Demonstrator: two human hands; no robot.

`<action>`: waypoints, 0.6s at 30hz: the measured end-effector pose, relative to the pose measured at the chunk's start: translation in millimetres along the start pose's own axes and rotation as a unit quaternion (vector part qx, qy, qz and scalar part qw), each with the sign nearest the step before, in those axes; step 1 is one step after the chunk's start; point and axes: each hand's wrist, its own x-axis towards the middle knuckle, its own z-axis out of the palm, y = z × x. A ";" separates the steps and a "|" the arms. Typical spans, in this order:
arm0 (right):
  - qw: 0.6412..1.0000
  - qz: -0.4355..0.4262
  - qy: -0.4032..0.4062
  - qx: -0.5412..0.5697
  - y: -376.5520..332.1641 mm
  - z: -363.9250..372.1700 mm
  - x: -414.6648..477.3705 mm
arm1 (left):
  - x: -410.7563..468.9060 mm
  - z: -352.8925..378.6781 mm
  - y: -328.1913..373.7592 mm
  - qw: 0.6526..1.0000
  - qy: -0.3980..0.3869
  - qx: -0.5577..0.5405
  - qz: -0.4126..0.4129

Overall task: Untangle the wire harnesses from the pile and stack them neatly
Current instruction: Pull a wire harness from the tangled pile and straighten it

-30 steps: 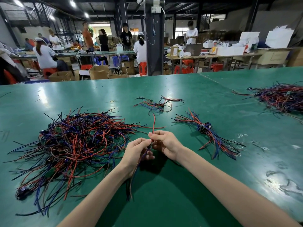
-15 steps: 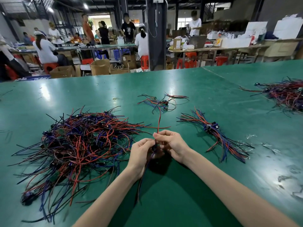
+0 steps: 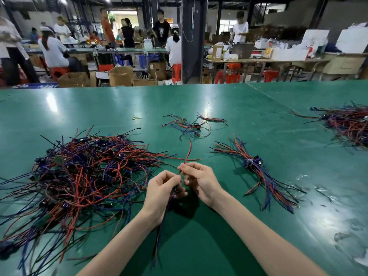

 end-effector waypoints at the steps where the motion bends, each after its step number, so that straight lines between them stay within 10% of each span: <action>1: 1.000 -0.009 0.009 0.000 -0.3 -1.8 1.8 | 0.8 1.0 -1.5 1.000 0.003 0.004 0.004; 18: 0.998 -0.045 0.028 -0.044 -4.8 -9.0 14.3 | 1.0 6.5 -1.1 1.000 0.007 0.010 -0.020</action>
